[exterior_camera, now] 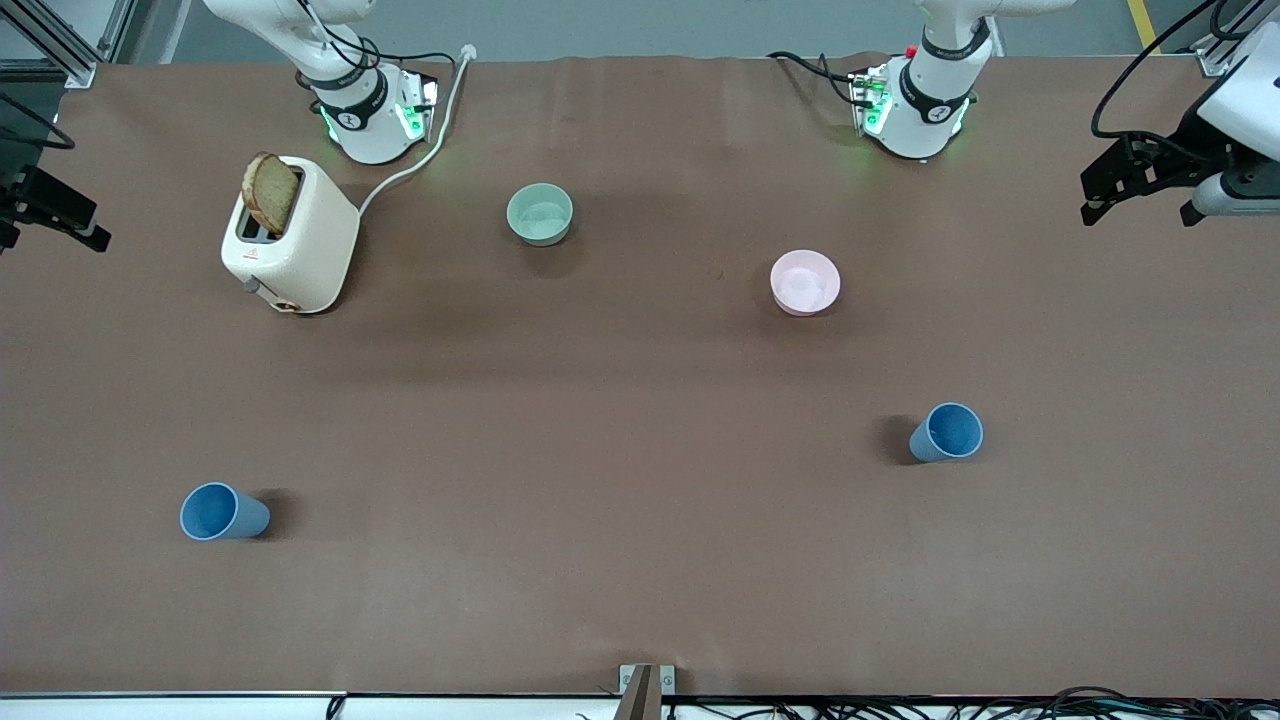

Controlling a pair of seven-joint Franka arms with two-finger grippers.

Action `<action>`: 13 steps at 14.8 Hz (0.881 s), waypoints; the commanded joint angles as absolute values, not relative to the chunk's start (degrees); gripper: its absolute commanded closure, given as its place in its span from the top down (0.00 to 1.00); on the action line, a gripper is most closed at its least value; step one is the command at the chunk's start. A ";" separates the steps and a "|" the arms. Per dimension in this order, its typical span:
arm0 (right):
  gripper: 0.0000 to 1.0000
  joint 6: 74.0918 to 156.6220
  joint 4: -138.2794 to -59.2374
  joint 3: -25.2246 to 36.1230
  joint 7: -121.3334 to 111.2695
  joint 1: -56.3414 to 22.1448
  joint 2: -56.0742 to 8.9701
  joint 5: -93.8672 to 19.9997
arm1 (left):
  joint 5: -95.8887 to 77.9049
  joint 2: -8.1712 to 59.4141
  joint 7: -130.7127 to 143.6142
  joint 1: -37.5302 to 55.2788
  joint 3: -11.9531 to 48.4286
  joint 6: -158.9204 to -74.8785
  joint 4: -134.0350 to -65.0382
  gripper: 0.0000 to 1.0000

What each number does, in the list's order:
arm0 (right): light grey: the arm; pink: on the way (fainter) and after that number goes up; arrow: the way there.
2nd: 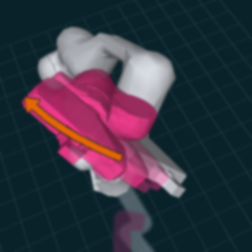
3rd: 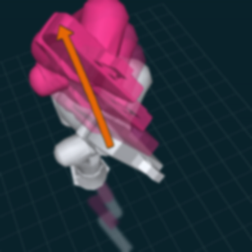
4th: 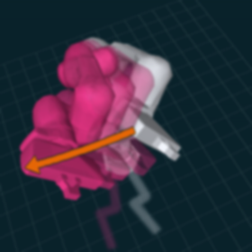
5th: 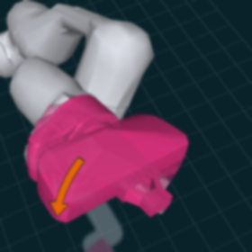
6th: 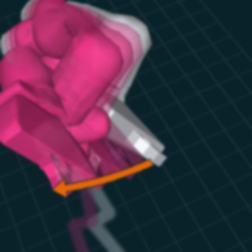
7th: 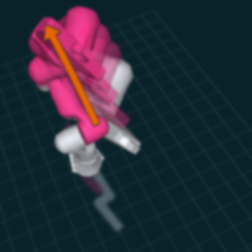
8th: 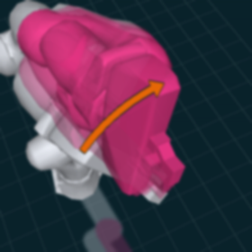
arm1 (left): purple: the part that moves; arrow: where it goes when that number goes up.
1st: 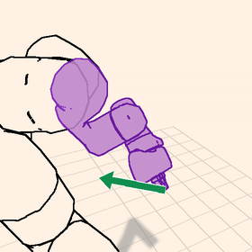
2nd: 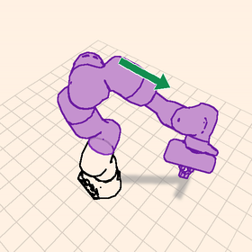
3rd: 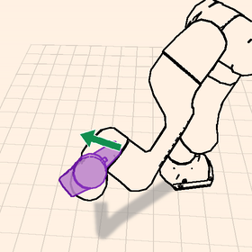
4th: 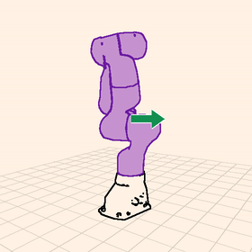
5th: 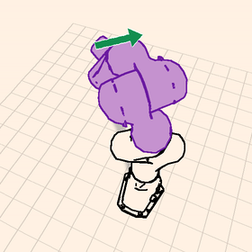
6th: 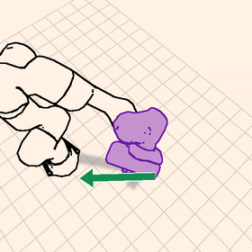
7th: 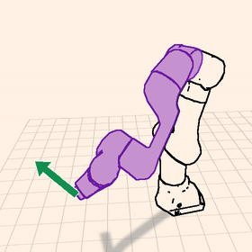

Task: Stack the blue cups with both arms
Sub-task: 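Reach both grippers down toward the two blue cups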

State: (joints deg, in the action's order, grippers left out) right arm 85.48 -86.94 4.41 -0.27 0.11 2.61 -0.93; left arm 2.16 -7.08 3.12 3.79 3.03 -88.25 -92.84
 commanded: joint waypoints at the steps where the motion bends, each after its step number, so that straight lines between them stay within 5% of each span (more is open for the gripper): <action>1: 1.00 85.34 -87.19 4.48 -0.53 -0.09 3.16 -1.14 | 2.82 -5.99 2.81 4.04 3.08 -87.98 -91.06 1.00; 6: 1.00 85.43 -87.19 4.57 -0.27 0.00 3.16 -1.14 | 2.73 1.12 -0.34 3.78 2.64 -89.81 -87.98 1.00; 13: 1.00 86.30 -87.10 5.62 -0.53 0.00 2.12 -1.14 | 2.73 15.09 -0.88 1.32 2.46 -112.57 -95.45 1.00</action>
State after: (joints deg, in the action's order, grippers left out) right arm 85.63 -86.91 4.70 -0.26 0.13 2.57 -0.90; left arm 2.18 12.10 -0.21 1.59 2.40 -108.99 -94.62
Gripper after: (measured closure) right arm 0.000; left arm 0.000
